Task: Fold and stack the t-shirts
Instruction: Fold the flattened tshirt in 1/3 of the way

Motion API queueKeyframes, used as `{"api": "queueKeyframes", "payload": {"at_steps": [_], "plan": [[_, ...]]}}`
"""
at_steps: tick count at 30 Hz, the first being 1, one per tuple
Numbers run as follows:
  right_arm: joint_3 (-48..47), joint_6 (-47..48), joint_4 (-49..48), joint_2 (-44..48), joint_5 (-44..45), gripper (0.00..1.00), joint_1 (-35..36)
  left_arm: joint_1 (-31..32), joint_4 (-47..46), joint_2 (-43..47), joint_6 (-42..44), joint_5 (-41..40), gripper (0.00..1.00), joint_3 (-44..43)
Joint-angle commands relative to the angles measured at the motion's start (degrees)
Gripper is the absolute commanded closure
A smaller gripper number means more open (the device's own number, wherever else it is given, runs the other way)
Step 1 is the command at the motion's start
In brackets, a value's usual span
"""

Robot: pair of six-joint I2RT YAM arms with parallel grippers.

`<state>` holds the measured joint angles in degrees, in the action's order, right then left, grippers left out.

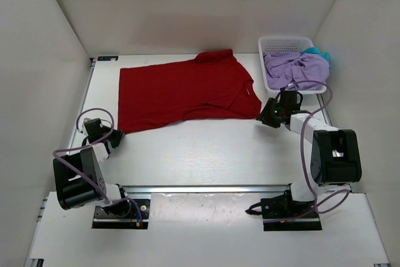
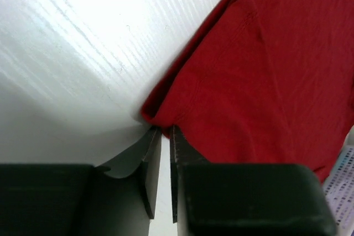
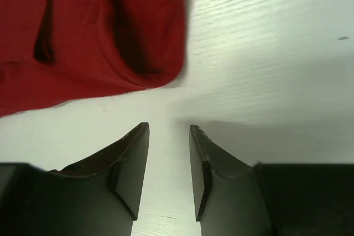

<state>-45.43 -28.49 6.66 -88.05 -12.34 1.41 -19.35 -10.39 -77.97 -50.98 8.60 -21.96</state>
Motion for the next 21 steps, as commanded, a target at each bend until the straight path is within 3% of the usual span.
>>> {"api": "queueKeyframes", "payload": {"at_steps": [1,9,14,16,18,21], "plan": [[-0.01,-0.07,-7.96,-0.97,-1.89,0.66,0.0,0.81,-1.91,-1.12,-0.52,0.19,0.78,-0.63],[-2.46,-0.69,-12.63,-7.75,-3.66,0.64,-1.32,1.34,-2.35,-3.41,-0.17,-0.16,0.99,-2.91],[-5.63,-1.04,-13.16,-11.79,-4.27,0.64,-1.32,2.39,-1.74,-4.64,0.62,-0.87,1.0,-5.2],[-5.63,-1.3,-14.74,-12.05,-4.27,0.71,-0.8,2.74,-1.73,-5.25,0.71,-1.22,1.0,-5.82],[-5.63,-2.09,-15.27,-12.58,-4.36,0.87,-0.97,2.48,-1.39,-5.52,1.23,-1.48,1.0,-6.43],[-3.01,-3.23,-15.54,-11.1,-2.87,1.0,-0.71,1.6,-0.86,-5.7,1.85,-1.48,1.0,-6.78]]}}
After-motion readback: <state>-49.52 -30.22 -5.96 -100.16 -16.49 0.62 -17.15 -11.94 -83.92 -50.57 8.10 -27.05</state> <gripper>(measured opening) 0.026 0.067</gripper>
